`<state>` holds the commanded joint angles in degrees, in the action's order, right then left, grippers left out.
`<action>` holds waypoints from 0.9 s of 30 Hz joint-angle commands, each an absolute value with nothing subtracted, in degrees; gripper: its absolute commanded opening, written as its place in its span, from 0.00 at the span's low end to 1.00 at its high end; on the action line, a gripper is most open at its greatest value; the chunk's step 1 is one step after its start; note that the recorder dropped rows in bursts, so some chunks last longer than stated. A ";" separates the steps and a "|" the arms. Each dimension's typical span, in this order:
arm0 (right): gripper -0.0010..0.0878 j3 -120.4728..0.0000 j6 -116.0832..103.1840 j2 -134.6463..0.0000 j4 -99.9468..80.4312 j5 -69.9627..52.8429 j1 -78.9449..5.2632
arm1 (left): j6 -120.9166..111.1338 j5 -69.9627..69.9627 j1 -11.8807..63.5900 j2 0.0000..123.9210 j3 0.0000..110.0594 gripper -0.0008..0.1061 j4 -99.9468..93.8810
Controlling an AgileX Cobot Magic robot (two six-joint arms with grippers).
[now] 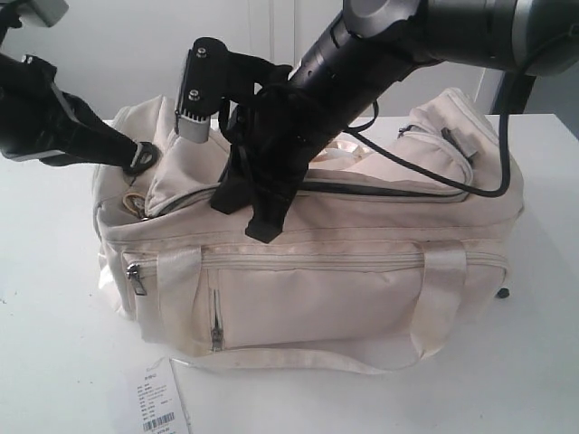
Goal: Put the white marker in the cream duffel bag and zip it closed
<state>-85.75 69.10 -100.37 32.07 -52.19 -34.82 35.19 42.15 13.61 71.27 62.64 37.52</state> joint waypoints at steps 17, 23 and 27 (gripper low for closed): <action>0.59 -85.96 52.85 -96.30 31.15 -48.97 -34.82 | 22.86 37.35 12.05 59.61 47.29 0.50 35.00; 0.59 -85.96 52.38 -96.30 29.46 -53.28 -34.82 | 10.06 28.06 12.05 56.26 42.71 0.65 39.67; 0.59 -85.96 52.49 -96.30 27.88 -50.65 -34.82 | 9.79 27.45 12.05 57.42 40.21 0.67 49.59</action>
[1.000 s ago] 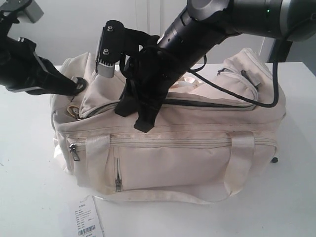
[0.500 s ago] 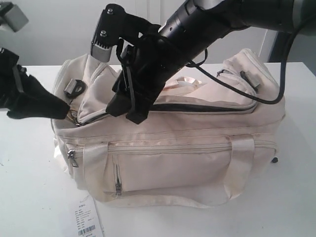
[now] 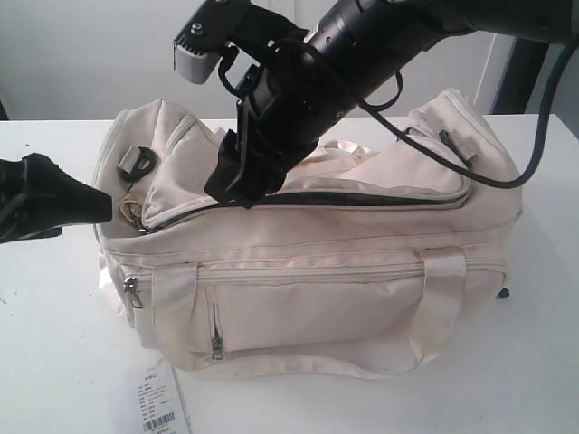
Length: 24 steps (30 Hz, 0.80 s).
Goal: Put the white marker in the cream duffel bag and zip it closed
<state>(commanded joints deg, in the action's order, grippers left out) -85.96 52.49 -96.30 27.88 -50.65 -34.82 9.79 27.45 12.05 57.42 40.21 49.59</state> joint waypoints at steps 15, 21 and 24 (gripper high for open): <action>0.50 -85.96 55.32 -96.68 27.10 -52.66 -34.82 | 10.80 24.07 12.05 60.67 34.52 0.66 61.41; 0.49 -85.96 55.32 -97.38 25.58 -52.66 -34.82 | 11.06 23.32 12.05 63.32 34.52 0.66 61.41; 0.49 -85.96 55.32 -98.49 25.43 -52.55 -34.82 | 12.19 23.10 12.05 64.34 34.52 0.58 61.41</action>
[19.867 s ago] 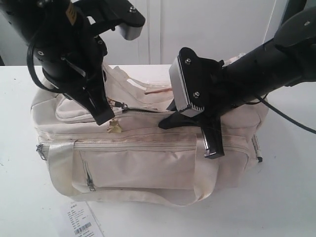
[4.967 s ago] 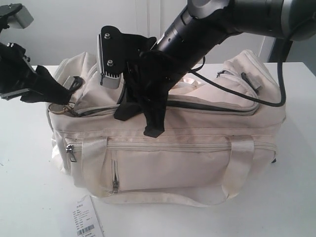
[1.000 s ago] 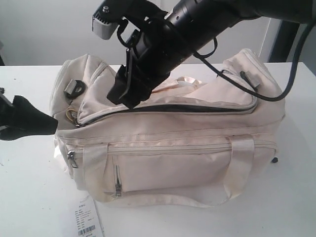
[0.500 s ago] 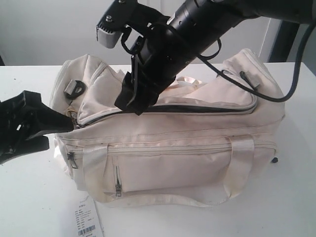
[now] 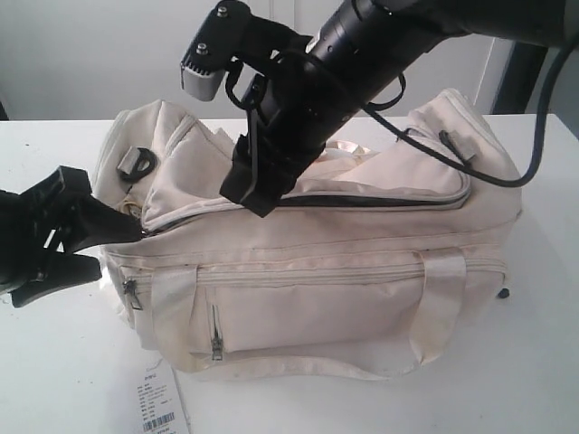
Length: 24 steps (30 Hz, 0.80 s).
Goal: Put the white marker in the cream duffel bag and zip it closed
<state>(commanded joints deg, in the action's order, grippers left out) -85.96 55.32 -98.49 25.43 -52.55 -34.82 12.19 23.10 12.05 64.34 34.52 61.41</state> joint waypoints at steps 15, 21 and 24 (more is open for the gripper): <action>0.50 -86.09 55.47 -97.06 29.04 -54.81 -34.82 | 16.33 19.18 12.05 64.73 34.52 0.01 61.41; 0.62 -86.09 63.33 -97.36 32.49 -61.31 -34.93 | 16.81 19.20 12.05 64.73 34.52 0.01 61.65; 0.62 -86.09 64.55 -98.41 31.96 -58.68 -34.93 | 16.71 19.20 12.05 64.73 34.52 0.01 61.65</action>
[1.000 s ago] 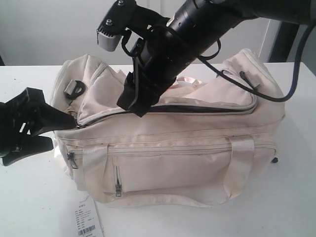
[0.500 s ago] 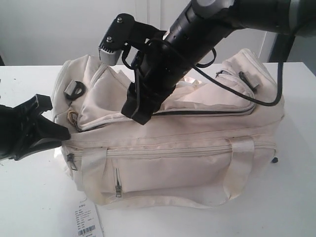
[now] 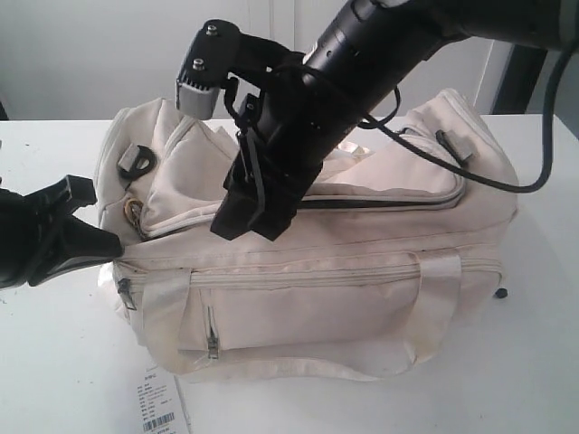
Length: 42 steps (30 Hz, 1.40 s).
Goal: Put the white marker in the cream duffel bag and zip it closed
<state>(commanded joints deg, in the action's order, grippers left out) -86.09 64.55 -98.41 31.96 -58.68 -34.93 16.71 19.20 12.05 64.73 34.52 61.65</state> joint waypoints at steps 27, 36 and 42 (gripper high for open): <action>0.01 -86.21 57.99 -99.72 29.46 -37.46 -34.48 | 19.29 19.53 12.05 64.73 34.52 0.01 61.21; 0.01 -86.21 55.35 -97.66 28.51 -26.00 -34.17 | 19.55 19.68 12.05 64.73 34.52 0.01 59.97; 0.01 -86.21 54.87 -97.36 28.42 -26.49 -34.17 | 19.55 19.93 12.05 64.73 34.52 0.01 59.06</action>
